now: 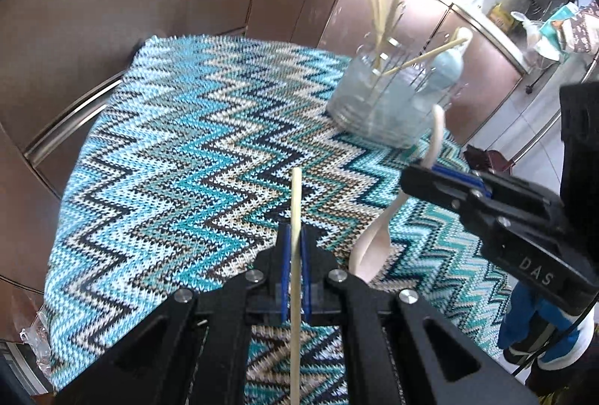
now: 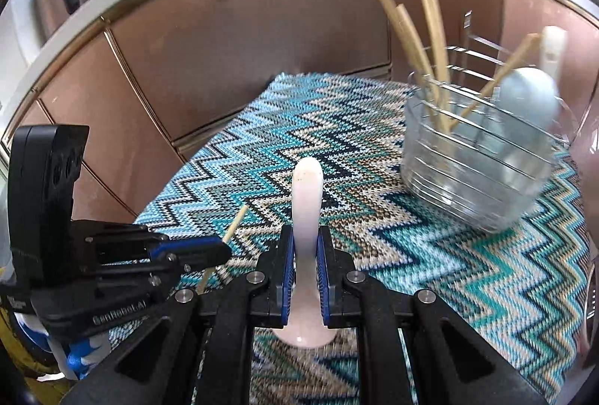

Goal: Organize utensils
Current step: 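Carry the chopstick and white spoon to the holder and lower them in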

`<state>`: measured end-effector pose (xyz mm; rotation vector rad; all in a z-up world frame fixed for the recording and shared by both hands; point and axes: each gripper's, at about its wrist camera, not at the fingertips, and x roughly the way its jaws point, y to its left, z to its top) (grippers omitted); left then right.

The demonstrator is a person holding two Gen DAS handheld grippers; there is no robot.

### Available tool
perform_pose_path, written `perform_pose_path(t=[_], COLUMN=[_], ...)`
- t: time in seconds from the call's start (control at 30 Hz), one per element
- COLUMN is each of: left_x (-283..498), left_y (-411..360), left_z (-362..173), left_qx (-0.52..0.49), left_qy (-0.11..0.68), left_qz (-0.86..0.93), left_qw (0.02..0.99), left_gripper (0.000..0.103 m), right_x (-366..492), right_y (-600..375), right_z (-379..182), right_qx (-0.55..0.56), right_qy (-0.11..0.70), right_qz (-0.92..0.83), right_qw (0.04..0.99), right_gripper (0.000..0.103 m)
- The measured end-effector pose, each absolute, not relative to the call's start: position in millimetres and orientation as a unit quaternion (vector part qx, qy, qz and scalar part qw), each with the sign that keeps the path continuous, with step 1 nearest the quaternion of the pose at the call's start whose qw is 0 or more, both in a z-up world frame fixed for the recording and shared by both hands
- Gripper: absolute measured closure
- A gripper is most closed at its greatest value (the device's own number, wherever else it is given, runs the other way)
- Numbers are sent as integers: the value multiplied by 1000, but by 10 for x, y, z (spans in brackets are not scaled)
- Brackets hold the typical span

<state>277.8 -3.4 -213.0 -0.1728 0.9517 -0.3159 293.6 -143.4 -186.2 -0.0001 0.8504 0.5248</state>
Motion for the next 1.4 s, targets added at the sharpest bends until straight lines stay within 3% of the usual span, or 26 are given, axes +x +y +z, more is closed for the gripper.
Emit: perform_pose_path(t=[0.73,1.1,1.4], left_x=[2492,3189,4022], left_y=[-319,-654,-1011], left_z=[-1333,-414,-140], left_qx=[-88,-109,-108], left_qy=[367,281,230], left_qz=[-182,-223,-223], left_qw=[908,927,941], left_gripper=[98,98,98], right_x=[2087,2449,3078], right_y=[-2075,-2491,-2785], right_z=[-1041,-206,-83], right_qx=[33,18,20], right_qy=[294,211,179], right_qz=[228,187,131], right_qw=[928,959,975], right_gripper=[91,91,91])
